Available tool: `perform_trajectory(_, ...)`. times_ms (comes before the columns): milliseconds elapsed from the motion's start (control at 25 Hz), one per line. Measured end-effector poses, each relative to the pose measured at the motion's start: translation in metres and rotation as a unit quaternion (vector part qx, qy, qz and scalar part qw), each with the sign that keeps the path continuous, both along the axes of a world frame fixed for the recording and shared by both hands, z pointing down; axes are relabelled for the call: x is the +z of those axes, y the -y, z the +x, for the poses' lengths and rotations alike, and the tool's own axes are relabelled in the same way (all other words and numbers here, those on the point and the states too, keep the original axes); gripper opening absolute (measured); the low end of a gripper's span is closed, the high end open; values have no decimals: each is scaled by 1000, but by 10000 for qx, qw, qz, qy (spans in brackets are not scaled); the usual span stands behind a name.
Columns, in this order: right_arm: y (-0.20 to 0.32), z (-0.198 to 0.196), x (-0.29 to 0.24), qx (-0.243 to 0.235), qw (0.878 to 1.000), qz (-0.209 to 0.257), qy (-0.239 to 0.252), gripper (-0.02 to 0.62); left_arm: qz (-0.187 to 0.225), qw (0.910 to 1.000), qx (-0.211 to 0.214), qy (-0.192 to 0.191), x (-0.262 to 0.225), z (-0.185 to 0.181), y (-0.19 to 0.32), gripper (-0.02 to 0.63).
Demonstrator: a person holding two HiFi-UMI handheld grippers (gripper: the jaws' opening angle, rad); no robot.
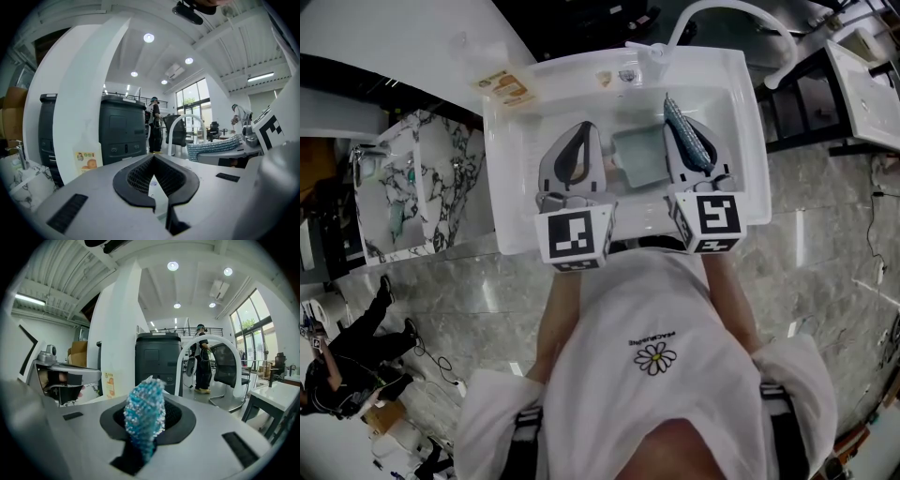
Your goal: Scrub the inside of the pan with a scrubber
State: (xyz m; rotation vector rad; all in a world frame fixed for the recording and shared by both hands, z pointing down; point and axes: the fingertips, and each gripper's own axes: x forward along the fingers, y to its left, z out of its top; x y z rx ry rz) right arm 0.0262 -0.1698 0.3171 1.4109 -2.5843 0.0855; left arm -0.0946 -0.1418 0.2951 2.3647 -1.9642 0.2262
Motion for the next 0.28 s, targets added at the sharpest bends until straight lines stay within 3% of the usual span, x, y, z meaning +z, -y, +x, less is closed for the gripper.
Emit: perform_trajectory(280,-2,4,0,36,10000,50,11,63,29,10000,-35,55,0,-1,-3,15)
